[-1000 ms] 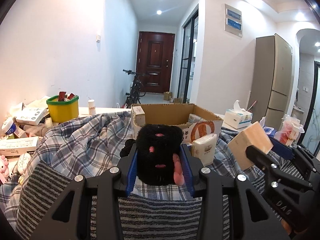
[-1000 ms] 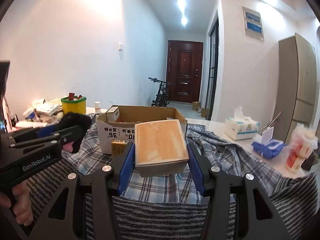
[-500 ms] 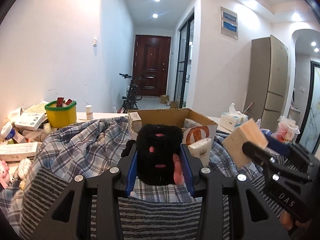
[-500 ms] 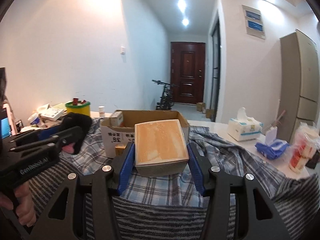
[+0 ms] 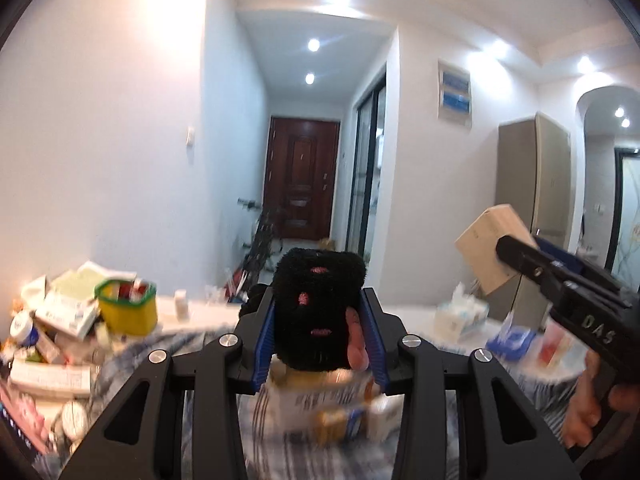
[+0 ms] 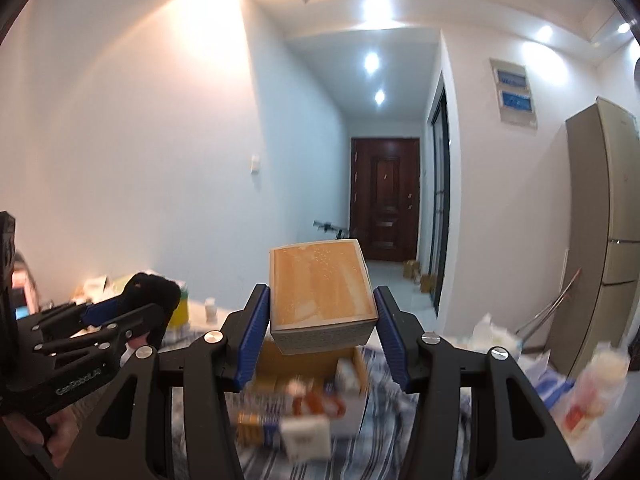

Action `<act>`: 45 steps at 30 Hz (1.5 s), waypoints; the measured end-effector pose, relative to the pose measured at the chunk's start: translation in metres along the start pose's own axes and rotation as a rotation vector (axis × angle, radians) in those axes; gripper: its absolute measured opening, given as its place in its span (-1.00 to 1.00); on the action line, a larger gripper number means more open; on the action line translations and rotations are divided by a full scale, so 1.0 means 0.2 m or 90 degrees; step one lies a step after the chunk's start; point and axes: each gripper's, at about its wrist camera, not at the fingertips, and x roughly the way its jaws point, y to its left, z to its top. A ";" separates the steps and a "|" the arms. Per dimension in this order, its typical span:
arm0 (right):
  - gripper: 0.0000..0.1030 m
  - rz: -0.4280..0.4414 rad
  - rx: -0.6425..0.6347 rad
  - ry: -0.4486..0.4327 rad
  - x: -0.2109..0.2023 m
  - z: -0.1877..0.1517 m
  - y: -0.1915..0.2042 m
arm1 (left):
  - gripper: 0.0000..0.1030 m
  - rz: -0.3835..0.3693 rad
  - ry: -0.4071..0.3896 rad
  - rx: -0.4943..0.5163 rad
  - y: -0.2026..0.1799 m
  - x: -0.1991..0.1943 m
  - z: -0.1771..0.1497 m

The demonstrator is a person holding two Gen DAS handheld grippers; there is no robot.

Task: Organize objects
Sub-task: 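Lift both held items and carry them over the cardboard box, then lower the scrunchie into the box and open the left gripper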

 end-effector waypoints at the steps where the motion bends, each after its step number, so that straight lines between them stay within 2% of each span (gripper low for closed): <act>1: -0.01 0.002 0.002 -0.009 0.01 0.05 0.00 | -0.19 0.007 -0.020 0.006 -0.01 -0.01 0.07; 6: -0.01 0.022 0.025 -0.034 0.05 0.25 0.01 | -0.19 0.043 -0.064 0.021 -0.05 0.00 0.30; 10: -0.01 0.010 0.025 -0.064 0.07 0.36 0.01 | -0.19 0.039 -0.090 -0.002 -0.03 0.02 0.43; 14: -0.01 -0.002 0.026 -0.079 0.13 0.42 -0.01 | -0.19 0.041 -0.107 -0.013 0.01 0.04 0.50; 17: -0.01 -0.002 0.045 -0.077 0.17 0.39 -0.05 | -0.19 0.039 -0.104 -0.035 0.08 0.06 0.47; 20: -0.01 -0.006 0.048 -0.054 0.23 0.31 -0.08 | -0.19 0.044 -0.081 -0.049 0.12 0.12 0.41; 22: -0.01 -0.006 0.054 -0.032 0.28 0.25 -0.10 | -0.19 0.024 -0.051 -0.042 0.12 0.20 0.40; 25: -0.01 0.013 0.063 0.002 0.34 0.22 -0.11 | -0.19 0.029 -0.032 -0.049 0.11 0.26 0.37; 32: -0.01 0.022 0.063 0.021 0.39 0.19 -0.12 | -0.19 0.026 0.027 -0.027 0.05 0.40 0.31; 40: -0.01 0.027 0.073 0.080 0.51 0.12 -0.13 | -0.19 0.026 0.144 -0.050 0.06 0.64 0.19; 42: -0.01 0.019 0.077 0.097 0.56 0.10 -0.15 | -0.19 0.040 0.163 -0.052 0.06 0.70 0.15; 45: 0.00 -0.010 0.065 0.119 0.63 0.05 -0.15 | -0.19 0.016 0.211 -0.073 0.05 0.79 0.07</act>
